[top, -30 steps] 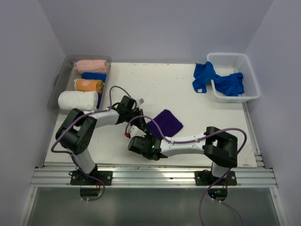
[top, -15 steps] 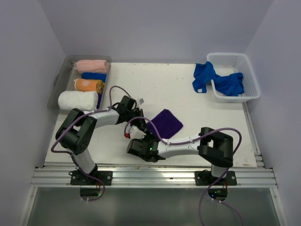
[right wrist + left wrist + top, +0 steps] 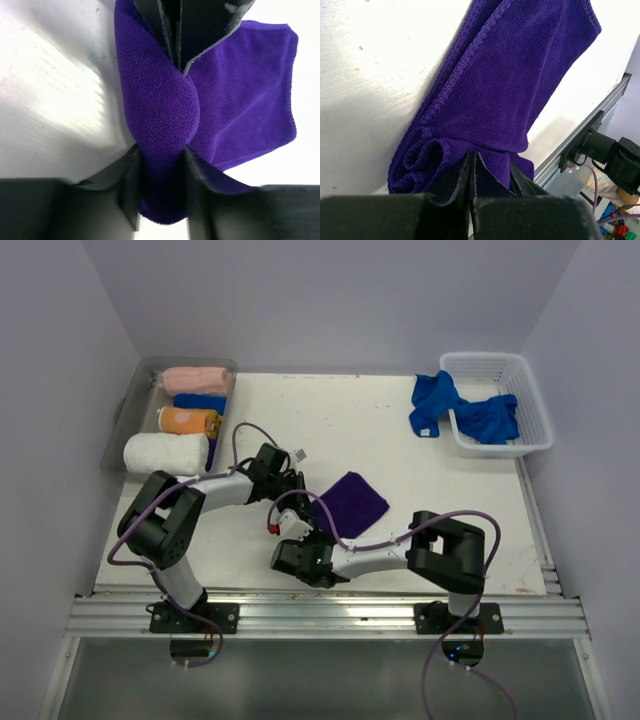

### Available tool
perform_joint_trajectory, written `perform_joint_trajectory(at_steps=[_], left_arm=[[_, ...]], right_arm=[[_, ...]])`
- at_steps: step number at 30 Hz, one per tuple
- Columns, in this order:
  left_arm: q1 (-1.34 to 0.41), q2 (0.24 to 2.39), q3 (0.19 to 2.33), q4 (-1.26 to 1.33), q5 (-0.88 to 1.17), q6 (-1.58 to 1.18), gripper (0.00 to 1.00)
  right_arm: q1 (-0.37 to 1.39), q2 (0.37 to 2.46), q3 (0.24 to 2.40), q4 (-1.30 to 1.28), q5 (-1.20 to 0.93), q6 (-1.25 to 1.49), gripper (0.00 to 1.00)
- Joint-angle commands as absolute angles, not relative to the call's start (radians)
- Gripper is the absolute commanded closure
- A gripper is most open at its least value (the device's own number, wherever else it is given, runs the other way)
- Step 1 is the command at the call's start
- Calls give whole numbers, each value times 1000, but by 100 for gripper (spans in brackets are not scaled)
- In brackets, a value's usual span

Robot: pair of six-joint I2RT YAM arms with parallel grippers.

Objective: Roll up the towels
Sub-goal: Roll the towel

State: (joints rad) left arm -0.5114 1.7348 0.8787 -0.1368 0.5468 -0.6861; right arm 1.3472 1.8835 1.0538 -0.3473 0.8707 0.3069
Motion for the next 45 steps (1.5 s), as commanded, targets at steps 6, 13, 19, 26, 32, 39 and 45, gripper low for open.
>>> perform_joint_trajectory(at_steps=[6, 13, 19, 26, 32, 39, 45], left_arm=[[-508, 1655, 934, -258, 508, -653, 66], [-477, 1507, 939, -305, 491, -666, 25], [-456, 1468, 911, -336, 466, -660, 15], [-449, 1428, 828, -272, 434, -701, 14], [-449, 1425, 835, -265, 397, -732, 13], [-396, 1295, 854, -348, 239, -765, 17], [-397, 1250, 763, -355, 250, -821, 21]], right_arm=[[1229, 1729, 925, -186, 556, 380, 79], [1092, 1632, 828, -69, 267, 417, 79], [1013, 1631, 802, -25, 43, 452, 80], [976, 1643, 785, -15, -25, 460, 82], [976, 1646, 790, -25, -38, 457, 81], [968, 1664, 798, -25, -70, 480, 81], [930, 1670, 792, -5, -165, 531, 81]])
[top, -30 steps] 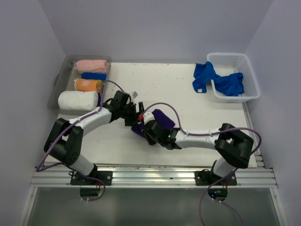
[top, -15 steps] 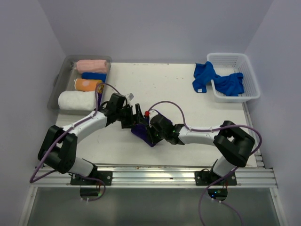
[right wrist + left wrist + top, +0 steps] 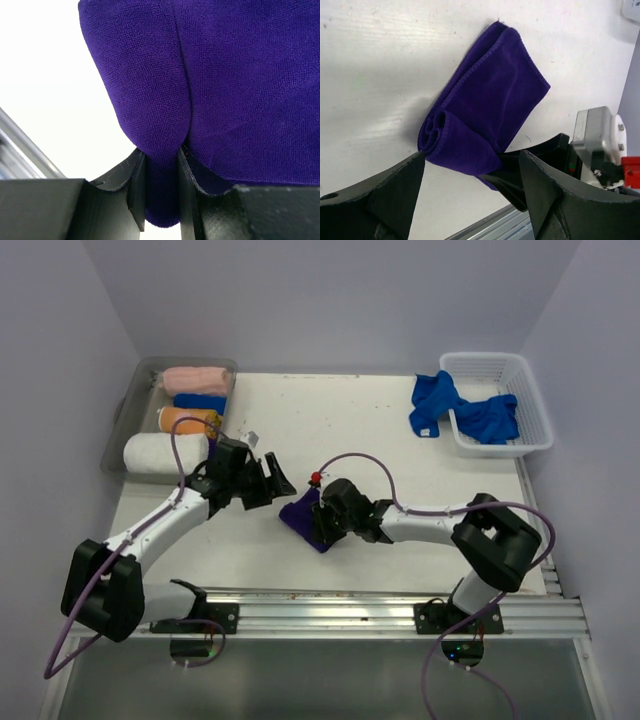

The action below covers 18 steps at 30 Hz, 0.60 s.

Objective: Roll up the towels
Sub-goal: Roll the towel

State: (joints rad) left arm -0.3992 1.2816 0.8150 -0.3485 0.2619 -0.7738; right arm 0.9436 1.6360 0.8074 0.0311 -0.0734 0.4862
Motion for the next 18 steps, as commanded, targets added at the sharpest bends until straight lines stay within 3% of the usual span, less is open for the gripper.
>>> perform_joint_trajectory(at_steps=[1, 8, 18], left_arm=[[-397, 1250, 741, -313, 283, -840, 20], [-422, 1276, 640, -212, 328, -887, 16], [-443, 1411, 594, -32, 362, -946, 18]], right_arm=[[928, 1674, 792, 21, -179, 535, 81], [856, 1710, 778, 69, -324, 597, 81], [775, 1718, 701, 198, -465, 669, 81]])
